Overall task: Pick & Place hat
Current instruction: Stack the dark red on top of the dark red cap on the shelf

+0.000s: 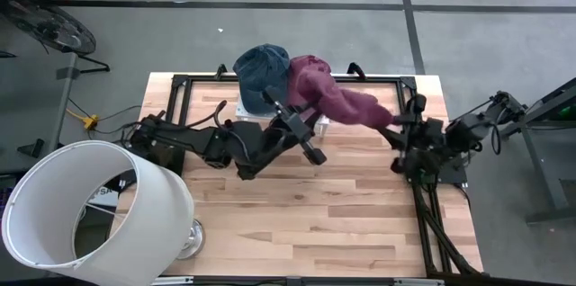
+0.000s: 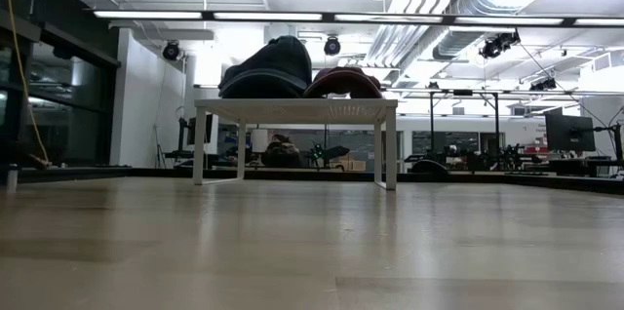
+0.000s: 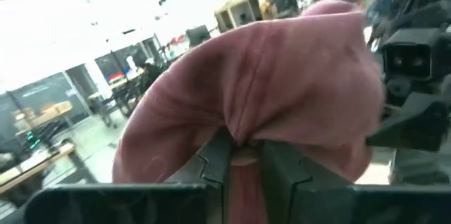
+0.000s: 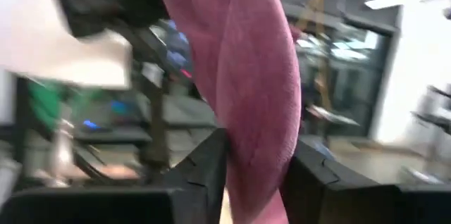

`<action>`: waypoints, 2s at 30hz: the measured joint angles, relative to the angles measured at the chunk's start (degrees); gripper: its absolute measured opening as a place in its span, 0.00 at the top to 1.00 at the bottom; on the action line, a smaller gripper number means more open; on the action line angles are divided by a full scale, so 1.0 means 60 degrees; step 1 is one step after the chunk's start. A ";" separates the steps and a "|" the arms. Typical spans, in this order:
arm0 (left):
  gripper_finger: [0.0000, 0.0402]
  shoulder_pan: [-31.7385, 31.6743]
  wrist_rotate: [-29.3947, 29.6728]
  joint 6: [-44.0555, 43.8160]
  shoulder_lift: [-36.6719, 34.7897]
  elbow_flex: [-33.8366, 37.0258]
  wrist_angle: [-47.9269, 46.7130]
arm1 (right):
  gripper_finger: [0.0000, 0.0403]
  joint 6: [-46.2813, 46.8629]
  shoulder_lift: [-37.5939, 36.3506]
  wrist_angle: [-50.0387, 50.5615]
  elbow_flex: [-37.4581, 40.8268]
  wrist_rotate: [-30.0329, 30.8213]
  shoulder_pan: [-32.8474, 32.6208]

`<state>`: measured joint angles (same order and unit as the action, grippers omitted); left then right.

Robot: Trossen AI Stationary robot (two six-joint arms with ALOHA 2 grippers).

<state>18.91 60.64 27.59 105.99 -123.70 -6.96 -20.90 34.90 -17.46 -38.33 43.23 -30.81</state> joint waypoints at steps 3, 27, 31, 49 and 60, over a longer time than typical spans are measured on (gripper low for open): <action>0.89 -0.0008 0.0284 -0.0396 -0.0143 0.0000 -0.0910 | 0.71 0.0228 -0.0085 0.0701 0.0000 0.1021 0.0000; 0.89 -0.1422 -0.4319 -0.7407 -0.0503 0.0014 -0.8734 | 0.53 0.2603 0.0241 0.2017 -0.0205 0.0393 0.0006; 0.89 -0.1629 -0.4436 -0.7770 -0.0421 0.0011 -0.8644 | 0.53 0.3188 0.0996 0.3558 -0.1346 0.0960 0.0011; 0.89 -0.1987 -0.4589 -0.7609 -0.0316 -0.0004 -0.8947 | 0.53 0.6175 0.6396 0.9405 -0.8224 -0.0346 0.1966; 0.89 -0.1962 -0.5081 -0.6386 -0.0316 -0.0004 -0.8944 | 0.52 0.7390 0.8627 1.2425 -1.1054 -0.1305 0.2674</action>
<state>7.14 30.15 -10.73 104.09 -123.72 -60.62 23.44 86.66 57.10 -104.65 35.40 -14.76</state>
